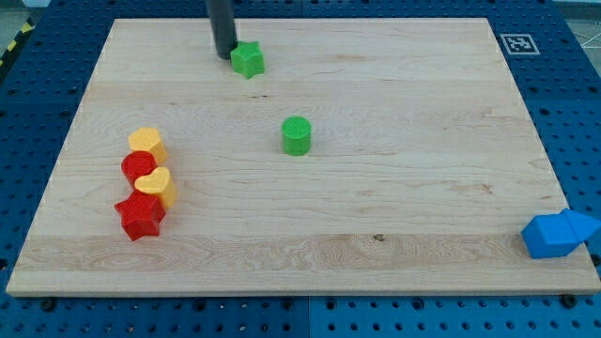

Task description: Move the green star slightly right

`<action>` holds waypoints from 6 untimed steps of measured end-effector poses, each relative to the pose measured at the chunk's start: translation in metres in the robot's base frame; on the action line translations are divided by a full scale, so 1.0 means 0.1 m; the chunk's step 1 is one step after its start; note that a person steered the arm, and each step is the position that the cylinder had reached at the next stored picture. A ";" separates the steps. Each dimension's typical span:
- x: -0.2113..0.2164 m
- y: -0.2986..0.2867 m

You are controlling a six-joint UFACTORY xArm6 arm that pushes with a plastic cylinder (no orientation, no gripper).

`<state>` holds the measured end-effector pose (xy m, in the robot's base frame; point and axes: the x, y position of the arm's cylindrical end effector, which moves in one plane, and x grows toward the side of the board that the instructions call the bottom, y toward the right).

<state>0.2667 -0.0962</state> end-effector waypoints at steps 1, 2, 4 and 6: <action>0.07 0.32; 0.16 0.10; 0.35 0.05; 0.37 0.76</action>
